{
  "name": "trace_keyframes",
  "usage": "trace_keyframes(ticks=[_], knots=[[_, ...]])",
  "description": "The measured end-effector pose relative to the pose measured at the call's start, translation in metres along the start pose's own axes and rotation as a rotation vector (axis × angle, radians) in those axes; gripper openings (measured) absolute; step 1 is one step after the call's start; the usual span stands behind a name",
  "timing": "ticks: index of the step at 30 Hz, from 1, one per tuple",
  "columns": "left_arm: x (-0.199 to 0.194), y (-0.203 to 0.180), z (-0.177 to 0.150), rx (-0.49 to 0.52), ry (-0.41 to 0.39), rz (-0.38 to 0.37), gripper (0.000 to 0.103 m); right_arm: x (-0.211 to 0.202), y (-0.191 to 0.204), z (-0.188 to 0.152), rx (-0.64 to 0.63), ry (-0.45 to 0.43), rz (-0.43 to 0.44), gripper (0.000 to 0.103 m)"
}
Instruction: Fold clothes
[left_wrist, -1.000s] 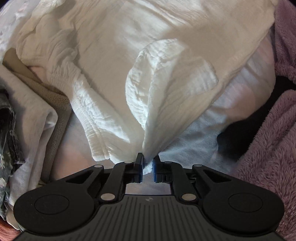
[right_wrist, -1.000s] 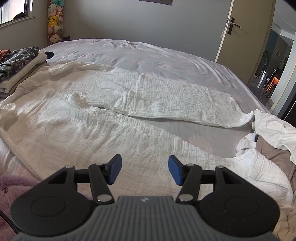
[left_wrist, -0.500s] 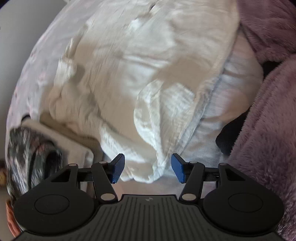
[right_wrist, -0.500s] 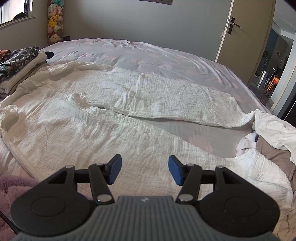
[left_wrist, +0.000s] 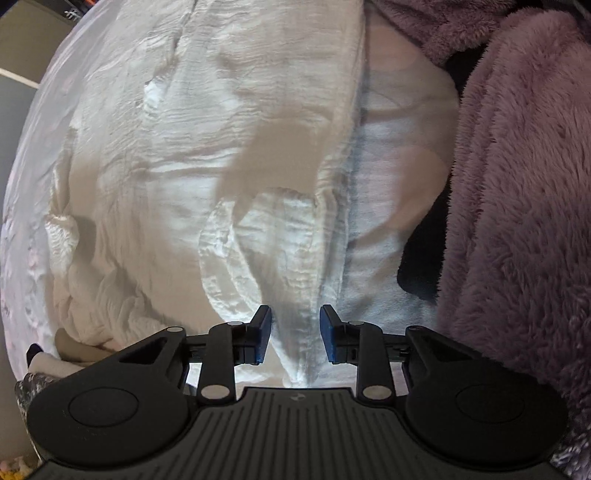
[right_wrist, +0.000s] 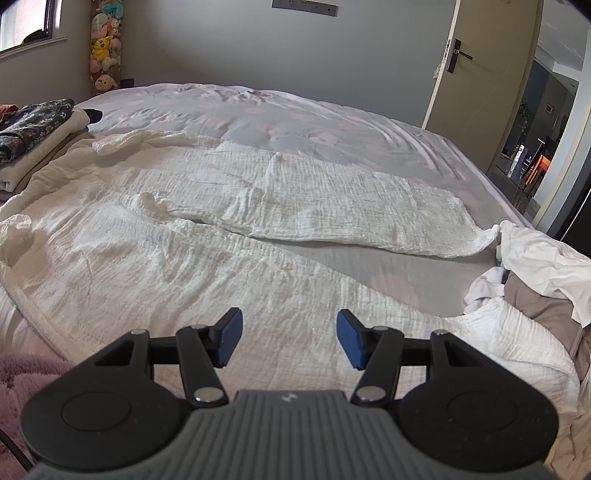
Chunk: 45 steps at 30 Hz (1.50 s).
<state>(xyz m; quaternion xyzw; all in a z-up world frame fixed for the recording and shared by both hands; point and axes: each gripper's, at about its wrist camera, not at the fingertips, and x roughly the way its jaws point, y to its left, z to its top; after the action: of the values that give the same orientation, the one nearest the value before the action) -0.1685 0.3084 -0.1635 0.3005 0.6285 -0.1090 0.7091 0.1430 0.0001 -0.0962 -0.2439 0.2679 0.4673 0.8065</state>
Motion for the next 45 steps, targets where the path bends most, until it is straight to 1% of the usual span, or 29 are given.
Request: trace_keyframes(ticks=[2,3,4,5,8,9,11,12,13,16,19,21,23,26,29,30,31,33,34,36,38,39,41,45], knots=[[0.008,0.003,0.004,0.005,0.025,-0.038,0.029,0.000,-0.001,0.000,0.004,-0.003,-0.001,0.060],[0.013,0.006,0.005,0.002,0.039,-0.049,0.033,0.000,-0.001,0.000,0.006,-0.004,-0.002,0.060],[0.017,0.006,0.007,0.000,0.047,-0.059,0.041,-0.001,-0.001,0.000,0.007,-0.006,-0.004,0.060],[0.022,0.007,0.009,-0.002,0.053,-0.069,0.044,-0.001,-0.001,-0.001,0.008,-0.008,-0.007,0.060],[0.038,0.006,0.012,-0.030,0.088,-0.092,0.045,-0.005,-0.003,-0.002,0.025,-0.028,-0.018,0.060],[0.043,0.005,0.013,-0.039,0.091,-0.088,0.047,-0.010,-0.006,-0.003,0.049,-0.055,-0.023,0.061],[0.050,0.002,0.016,-0.052,0.098,-0.077,0.048,-0.021,-0.020,-0.004,0.118,-0.092,-0.010,0.065],[0.053,0.001,0.017,-0.064,0.103,-0.071,0.048,-0.027,-0.027,-0.005,0.152,-0.109,-0.002,0.065],[0.054,0.000,0.017,-0.074,0.106,-0.066,0.049,-0.035,-0.034,-0.005,0.168,-0.121,-0.021,0.065],[0.054,0.000,0.015,-0.108,0.097,-0.056,0.049,-0.059,-0.062,-0.005,0.091,-0.105,-0.114,0.066],[0.052,0.003,0.009,-0.178,0.072,-0.059,0.048,-0.083,-0.094,-0.012,0.006,-0.057,-0.201,0.066],[0.052,0.003,0.007,-0.212,0.061,-0.056,0.047,-0.094,-0.113,-0.022,-0.050,0.001,-0.244,0.066],[0.051,0.003,0.006,-0.238,0.056,-0.051,0.044,-0.098,-0.122,-0.035,-0.142,0.062,-0.272,0.066],[0.049,0.004,0.003,-0.308,0.049,-0.046,0.038,-0.095,-0.123,-0.060,-0.318,0.152,-0.298,0.064],[0.047,0.004,0.002,-0.365,0.045,-0.031,0.031,-0.082,-0.116,-0.091,-0.520,0.245,-0.296,0.054],[0.046,0.004,0.002,-0.373,0.047,-0.023,0.028,-0.077,-0.114,-0.103,-0.586,0.270,-0.295,0.054],[0.046,0.004,0.002,-0.379,0.052,-0.016,0.025,-0.071,-0.113,-0.113,-0.644,0.289,-0.305,0.053],[0.046,0.004,0.003,-0.389,0.063,-0.002,0.023,-0.056,-0.116,-0.130,-0.735,0.326,-0.355,0.049],[0.046,0.004,0.003,-0.394,0.068,0.005,0.021,-0.048,-0.120,-0.136,-0.758,0.340,-0.373,0.048],[0.046,0.006,0.009,-0.395,0.085,0.014,0.020,-0.034,-0.129,-0.145,-0.785,0.367,-0.397,0.040],[0.046,0.005,0.015,-0.390,0.103,0.019,0.020,-0.019,-0.137,-0.152,-0.800,0.390,-0.411,0.035],[0.045,0.007,0.016,-0.390,0.111,0.021,0.020,-0.012,-0.140,-0.154,-0.810,0.398,-0.420,0.031],[0.045,0.011,0.018,-0.389,0.126,0.023,0.019,-0.003,-0.145,-0.158,-0.818,0.398,-0.427,0.027],[0.046,0.014,0.024,-0.386,0.155,0.031,0.019,0.013,-0.151,-0.167,-0.839,0.419,-0.427,0.027]])
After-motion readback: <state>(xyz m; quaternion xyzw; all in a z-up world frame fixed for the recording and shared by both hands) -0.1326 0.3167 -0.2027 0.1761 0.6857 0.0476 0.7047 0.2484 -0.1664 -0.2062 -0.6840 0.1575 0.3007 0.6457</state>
